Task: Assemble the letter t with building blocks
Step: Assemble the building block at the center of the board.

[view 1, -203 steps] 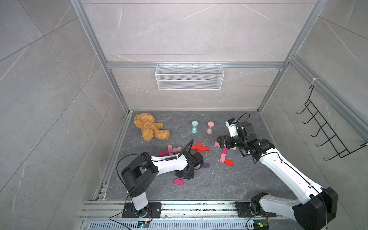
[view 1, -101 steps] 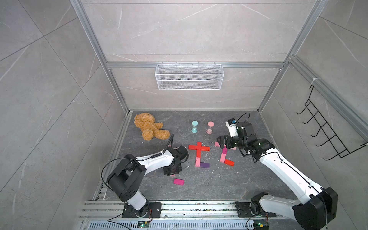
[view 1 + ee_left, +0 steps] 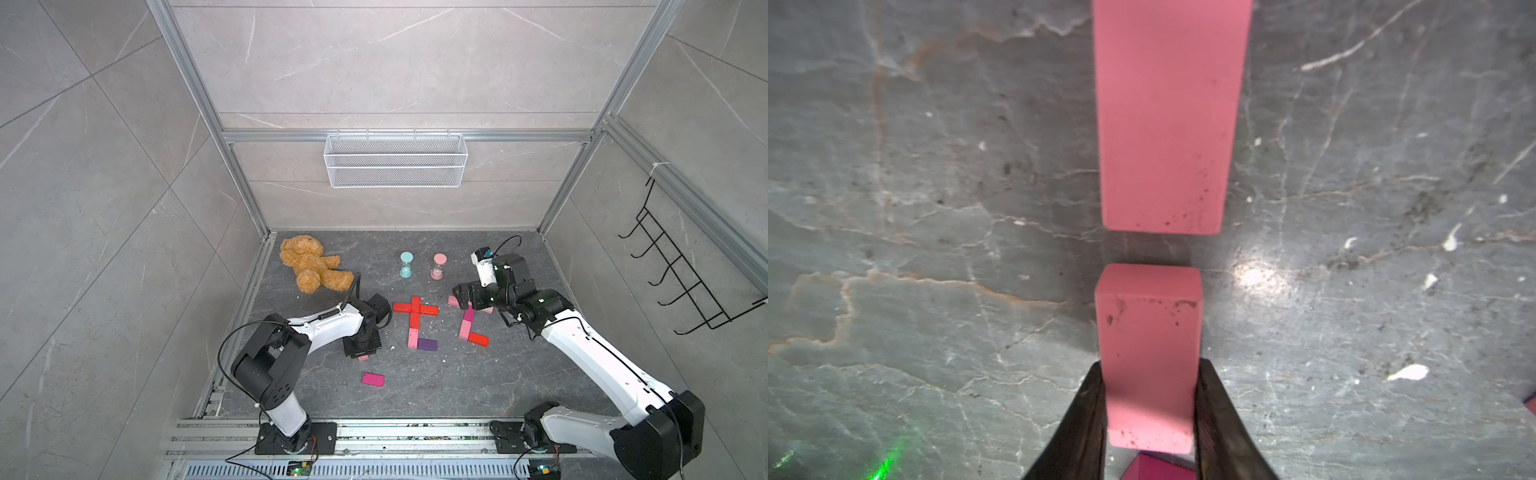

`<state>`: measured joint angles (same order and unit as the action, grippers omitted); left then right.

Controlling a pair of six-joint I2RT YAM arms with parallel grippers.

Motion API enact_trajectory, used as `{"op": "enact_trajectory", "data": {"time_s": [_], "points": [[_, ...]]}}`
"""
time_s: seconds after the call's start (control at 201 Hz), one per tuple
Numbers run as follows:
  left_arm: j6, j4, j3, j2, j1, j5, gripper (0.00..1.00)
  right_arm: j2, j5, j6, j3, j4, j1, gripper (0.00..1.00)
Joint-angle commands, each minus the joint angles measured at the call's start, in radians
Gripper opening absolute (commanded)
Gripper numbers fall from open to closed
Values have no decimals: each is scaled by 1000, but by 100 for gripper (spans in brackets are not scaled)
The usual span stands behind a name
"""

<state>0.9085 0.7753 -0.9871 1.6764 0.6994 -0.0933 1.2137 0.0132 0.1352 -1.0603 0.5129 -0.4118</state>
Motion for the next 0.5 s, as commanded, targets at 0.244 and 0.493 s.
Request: {"op": "enact_trajectory", "data": {"time_s": [0.244,0.493], "points": [[-47,15,-48,41,-27,24,31,12,-21,-17,-19,14,-2,100],[-66,24,-52,43,-45,26,31,10,-26,-20,-16,15,-2,100]]}}
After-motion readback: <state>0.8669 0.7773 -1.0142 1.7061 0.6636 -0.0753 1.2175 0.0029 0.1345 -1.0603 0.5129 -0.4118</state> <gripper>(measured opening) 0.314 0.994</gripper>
